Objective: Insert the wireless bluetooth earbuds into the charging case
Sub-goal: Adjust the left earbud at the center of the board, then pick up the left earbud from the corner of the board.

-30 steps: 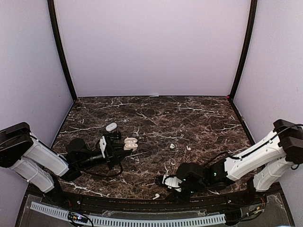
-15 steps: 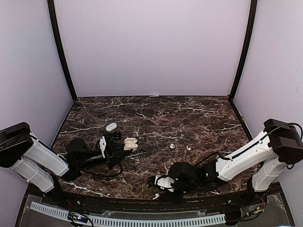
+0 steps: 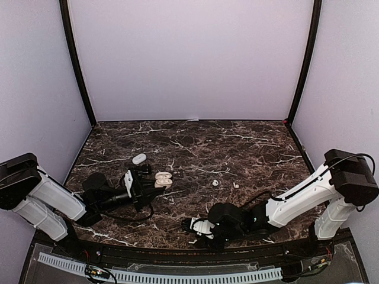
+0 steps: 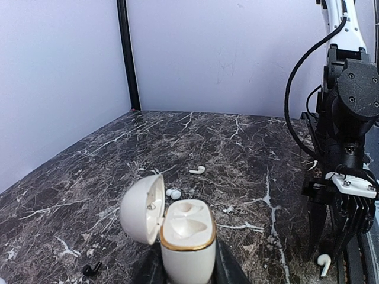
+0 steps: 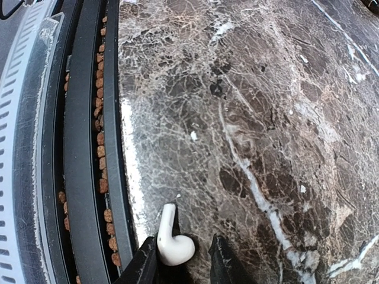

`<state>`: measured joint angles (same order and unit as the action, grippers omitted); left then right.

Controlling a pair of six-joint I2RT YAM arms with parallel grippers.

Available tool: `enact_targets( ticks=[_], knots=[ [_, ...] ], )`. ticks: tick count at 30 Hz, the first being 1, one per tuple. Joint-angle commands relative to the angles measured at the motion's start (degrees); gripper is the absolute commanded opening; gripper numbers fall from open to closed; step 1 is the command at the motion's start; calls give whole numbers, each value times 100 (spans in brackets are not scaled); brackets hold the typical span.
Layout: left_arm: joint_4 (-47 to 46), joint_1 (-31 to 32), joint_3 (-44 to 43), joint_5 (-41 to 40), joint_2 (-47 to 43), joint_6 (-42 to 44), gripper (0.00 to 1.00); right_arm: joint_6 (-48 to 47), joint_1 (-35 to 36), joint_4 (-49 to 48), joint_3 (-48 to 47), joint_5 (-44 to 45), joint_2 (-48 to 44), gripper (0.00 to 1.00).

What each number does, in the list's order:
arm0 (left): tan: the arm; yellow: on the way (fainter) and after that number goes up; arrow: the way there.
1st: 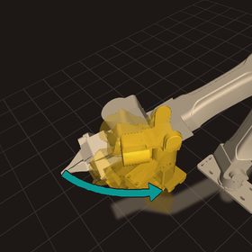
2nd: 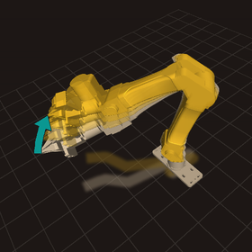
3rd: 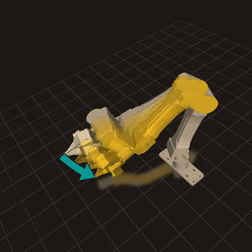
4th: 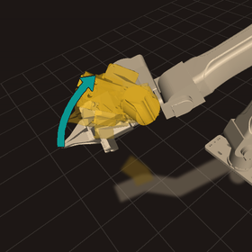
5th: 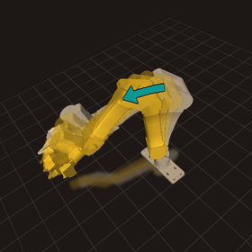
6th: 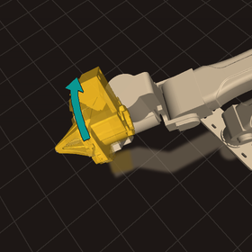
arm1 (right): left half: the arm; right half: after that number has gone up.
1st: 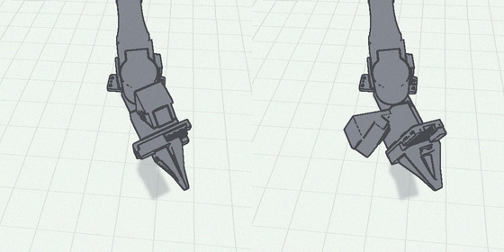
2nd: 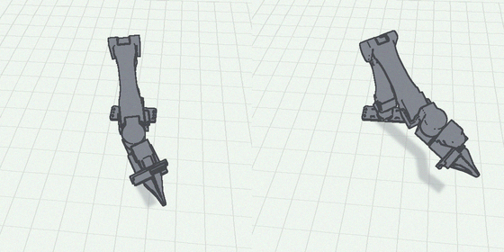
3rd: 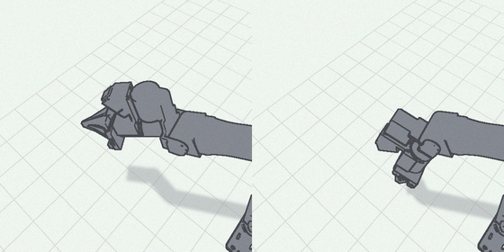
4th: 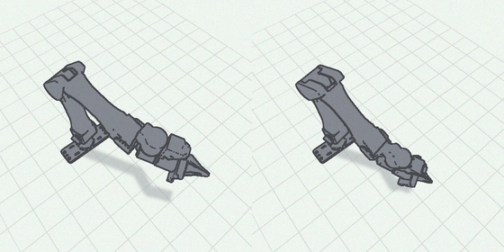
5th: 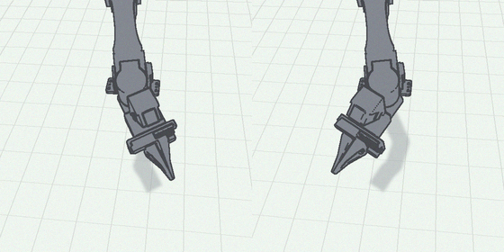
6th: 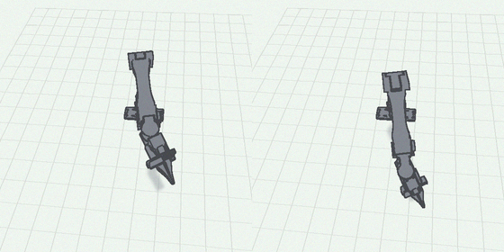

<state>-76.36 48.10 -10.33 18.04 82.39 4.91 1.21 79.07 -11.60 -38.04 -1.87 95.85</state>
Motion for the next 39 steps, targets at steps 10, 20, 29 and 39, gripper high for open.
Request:
enact_targets(
  ticks=[10, 20, 29, 39],
  knots=[
    [29, -28, 14, -60, -155, 32, 13, 199, -31, -331, -65, -65, 117, 38],
    [51, -28, 4, 6, -144, 54, 13, 39, -38, -522, 280, -502, -63, 38],
    [43, -28, -4, 40, -134, 63, 13, 274, -38, -1343, 615, -381, 155, 32],
    [11, -28, 4, 42, -122, 68, 13, 258, -24, -1743, 806, -300, 252, 26]
  ],
)
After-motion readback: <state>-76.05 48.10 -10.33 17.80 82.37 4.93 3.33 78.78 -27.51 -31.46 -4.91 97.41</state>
